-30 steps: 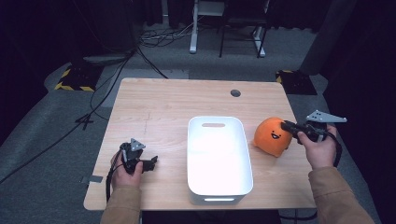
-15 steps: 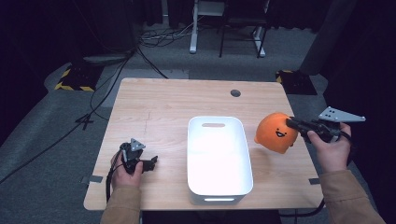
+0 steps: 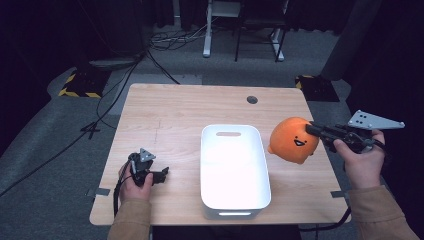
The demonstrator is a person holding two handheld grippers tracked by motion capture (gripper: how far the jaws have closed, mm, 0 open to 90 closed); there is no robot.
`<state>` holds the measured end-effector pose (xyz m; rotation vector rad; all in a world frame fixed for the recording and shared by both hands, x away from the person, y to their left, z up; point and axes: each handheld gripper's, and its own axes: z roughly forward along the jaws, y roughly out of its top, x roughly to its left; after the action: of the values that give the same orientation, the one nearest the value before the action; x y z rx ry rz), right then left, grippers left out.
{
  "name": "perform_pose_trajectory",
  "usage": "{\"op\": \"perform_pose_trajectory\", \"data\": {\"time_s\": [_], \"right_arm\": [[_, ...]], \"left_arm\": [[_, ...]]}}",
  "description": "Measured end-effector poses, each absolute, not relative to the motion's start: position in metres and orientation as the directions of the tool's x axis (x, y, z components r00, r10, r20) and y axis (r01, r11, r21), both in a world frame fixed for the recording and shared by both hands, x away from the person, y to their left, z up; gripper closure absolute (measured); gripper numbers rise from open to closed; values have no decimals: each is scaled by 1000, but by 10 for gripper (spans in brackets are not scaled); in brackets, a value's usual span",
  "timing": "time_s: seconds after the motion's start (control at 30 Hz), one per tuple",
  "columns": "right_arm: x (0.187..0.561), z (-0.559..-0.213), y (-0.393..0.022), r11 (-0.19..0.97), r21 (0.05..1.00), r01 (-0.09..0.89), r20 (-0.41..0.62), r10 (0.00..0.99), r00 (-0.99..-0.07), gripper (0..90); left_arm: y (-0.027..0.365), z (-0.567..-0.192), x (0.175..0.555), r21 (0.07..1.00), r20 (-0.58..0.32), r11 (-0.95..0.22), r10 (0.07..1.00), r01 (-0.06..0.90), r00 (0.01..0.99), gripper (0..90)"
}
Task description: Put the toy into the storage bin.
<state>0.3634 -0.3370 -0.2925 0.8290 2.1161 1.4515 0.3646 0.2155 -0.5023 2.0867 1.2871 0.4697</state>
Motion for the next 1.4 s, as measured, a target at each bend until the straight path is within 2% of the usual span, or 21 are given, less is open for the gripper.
{"op": "perform_pose_trajectory", "data": {"time_s": [0.73, 1.4], "right_arm": [[326, -249, -299, 278, 956, 93, -87, 574, -814, 825], [305, -250, -245, 326, 945, 31, -116, 424, -898, 825]], "left_arm": [[215, -502, 365, 679, -25, -320, 890, 661, 456, 143], [216, -502, 365, 677, -27, -321, 889, 663, 458, 142]]}}
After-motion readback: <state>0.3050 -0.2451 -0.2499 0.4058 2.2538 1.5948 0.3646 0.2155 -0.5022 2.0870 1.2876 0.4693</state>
